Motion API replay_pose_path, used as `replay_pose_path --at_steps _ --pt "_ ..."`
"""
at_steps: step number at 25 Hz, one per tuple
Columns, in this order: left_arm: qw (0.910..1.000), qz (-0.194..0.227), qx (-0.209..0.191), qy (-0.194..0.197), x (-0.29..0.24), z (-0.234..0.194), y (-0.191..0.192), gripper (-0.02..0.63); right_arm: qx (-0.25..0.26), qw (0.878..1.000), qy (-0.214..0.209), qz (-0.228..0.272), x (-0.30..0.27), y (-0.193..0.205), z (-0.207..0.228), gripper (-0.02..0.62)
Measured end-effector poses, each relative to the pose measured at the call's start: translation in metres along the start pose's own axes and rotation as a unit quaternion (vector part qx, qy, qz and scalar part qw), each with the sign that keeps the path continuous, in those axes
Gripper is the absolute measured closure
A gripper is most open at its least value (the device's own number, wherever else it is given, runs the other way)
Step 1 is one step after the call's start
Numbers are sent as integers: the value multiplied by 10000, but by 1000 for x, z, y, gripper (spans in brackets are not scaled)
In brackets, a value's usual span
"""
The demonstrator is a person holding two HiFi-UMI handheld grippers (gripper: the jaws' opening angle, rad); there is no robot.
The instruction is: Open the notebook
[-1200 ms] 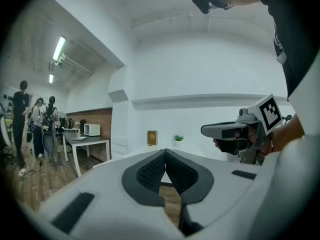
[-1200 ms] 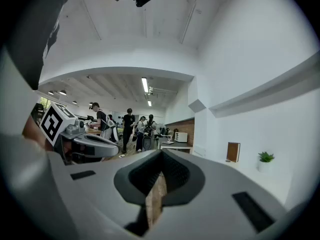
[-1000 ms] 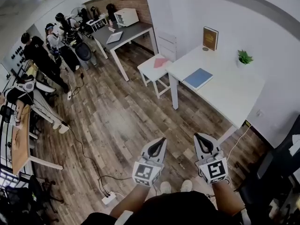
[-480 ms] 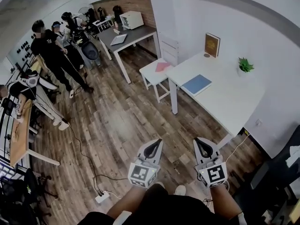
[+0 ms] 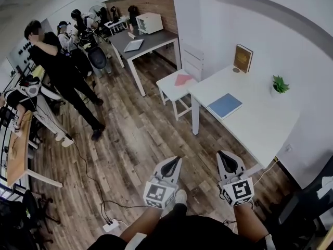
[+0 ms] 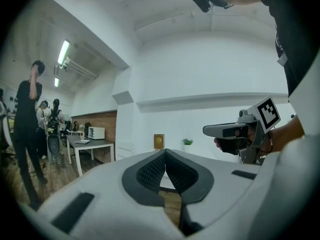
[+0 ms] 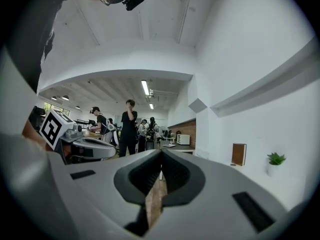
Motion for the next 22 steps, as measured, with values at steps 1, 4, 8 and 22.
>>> replay_pose_path --at_steps 1,4,8,22 --pt "10000 15 -22 9 -6 -11 -4 601 -25 10000 9 -8 -11 -3 2 592" --pt "10000 33 -39 26 -26 -47 -14 601 8 10000 5 17 -44 -15 10 592" --pt "9999 -4 -46 162 -51 -84 -20 601 -18 9999 79 77 -77 -25 20 592" --pt "9942 -114 -456 970 -145 -141 -38 601 -231 9963 791 -231 -140 -20 59 592"
Point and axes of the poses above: the fingertips, and each gripper's own axes: x backward along the fingers, z to its right, y out of its underside, the point moved 10 cm from there along x, backward along the fingers, and after that the axes turned 13 degrees about -z, right-handed, at the moved point
